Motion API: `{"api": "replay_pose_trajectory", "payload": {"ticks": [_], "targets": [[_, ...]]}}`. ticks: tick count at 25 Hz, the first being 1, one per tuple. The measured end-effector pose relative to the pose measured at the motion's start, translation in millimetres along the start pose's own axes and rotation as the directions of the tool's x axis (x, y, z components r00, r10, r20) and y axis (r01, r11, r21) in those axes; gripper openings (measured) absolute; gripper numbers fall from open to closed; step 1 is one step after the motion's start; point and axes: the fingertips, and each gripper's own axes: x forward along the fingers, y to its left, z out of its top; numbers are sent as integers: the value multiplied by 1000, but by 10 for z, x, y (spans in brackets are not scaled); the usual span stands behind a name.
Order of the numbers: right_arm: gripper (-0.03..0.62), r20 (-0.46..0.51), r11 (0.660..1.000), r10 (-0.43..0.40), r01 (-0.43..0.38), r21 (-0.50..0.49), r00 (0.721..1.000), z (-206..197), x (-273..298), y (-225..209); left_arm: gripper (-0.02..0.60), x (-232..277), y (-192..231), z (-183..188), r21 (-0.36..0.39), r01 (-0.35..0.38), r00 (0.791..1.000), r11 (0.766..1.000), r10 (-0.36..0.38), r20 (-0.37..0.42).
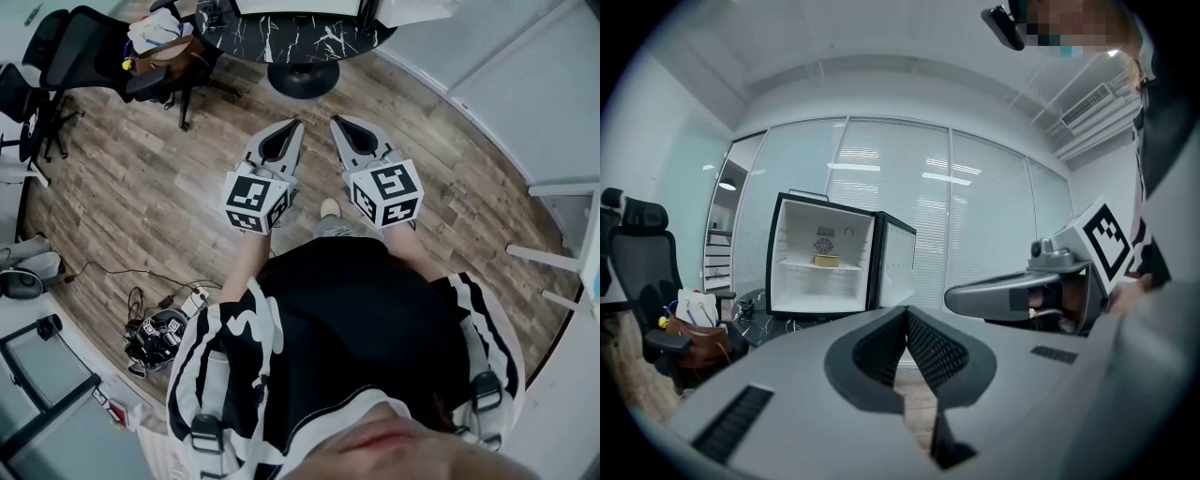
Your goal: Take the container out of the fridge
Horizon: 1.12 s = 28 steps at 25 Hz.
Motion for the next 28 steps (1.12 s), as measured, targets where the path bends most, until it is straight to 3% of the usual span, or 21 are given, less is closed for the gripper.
{"api": "replay_pose_trajectory", "payload": {"ticks": [28], "targets": [[11,-19,999,46,-46,-6,999,105,496,-770,8,908,275,119,-25,-25,1000,999,25,8]]}}
